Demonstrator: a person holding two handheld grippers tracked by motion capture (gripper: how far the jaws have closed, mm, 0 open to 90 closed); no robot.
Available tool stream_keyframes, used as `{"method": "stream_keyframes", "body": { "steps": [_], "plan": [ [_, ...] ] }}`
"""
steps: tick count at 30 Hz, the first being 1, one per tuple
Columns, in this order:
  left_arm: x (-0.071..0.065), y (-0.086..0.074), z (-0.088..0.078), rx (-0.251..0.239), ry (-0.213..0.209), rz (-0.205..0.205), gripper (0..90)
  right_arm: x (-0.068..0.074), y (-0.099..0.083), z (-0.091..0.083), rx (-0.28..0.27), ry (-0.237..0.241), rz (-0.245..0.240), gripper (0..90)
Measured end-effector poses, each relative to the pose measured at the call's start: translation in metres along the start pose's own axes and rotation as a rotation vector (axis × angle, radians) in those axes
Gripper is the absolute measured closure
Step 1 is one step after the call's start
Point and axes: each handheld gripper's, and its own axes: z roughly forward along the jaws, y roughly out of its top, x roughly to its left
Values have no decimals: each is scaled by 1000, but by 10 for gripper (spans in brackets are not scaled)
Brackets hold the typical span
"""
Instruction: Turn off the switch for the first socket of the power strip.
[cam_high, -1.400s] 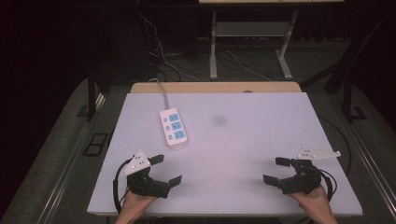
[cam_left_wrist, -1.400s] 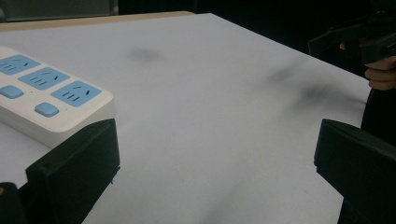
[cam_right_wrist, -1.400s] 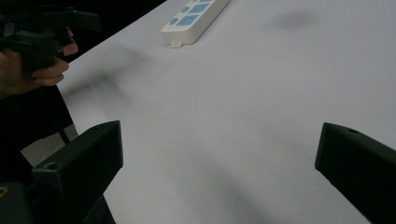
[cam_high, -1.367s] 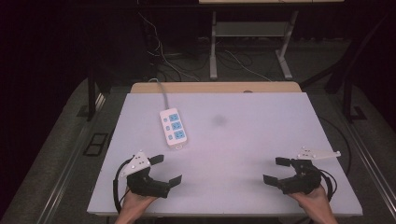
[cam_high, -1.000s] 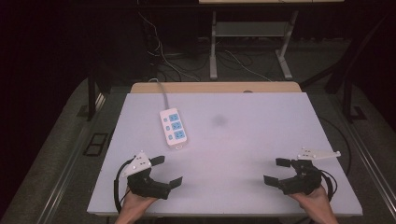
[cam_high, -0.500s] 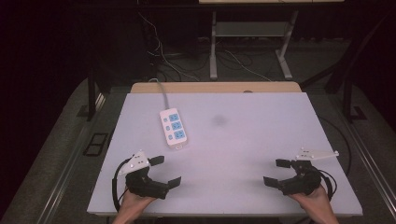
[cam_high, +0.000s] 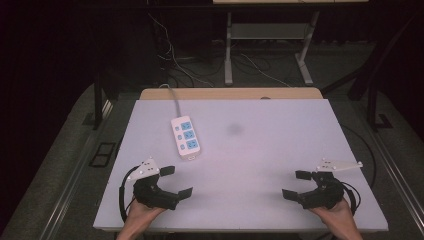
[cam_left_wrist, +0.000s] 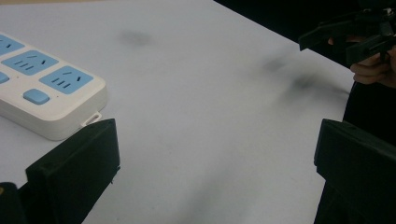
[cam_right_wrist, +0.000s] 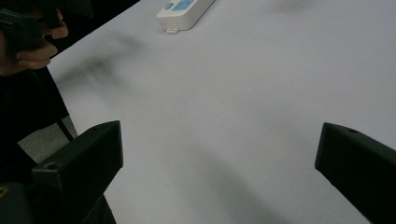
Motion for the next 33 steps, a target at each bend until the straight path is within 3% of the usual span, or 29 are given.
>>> {"method": "stream_keyframes", "body": {
  "steps": [33],
  "plan": [
    [24,37,12,126,-24,-1,0,-4,-1,-2,-17,-5,18,6]
  ]
}}
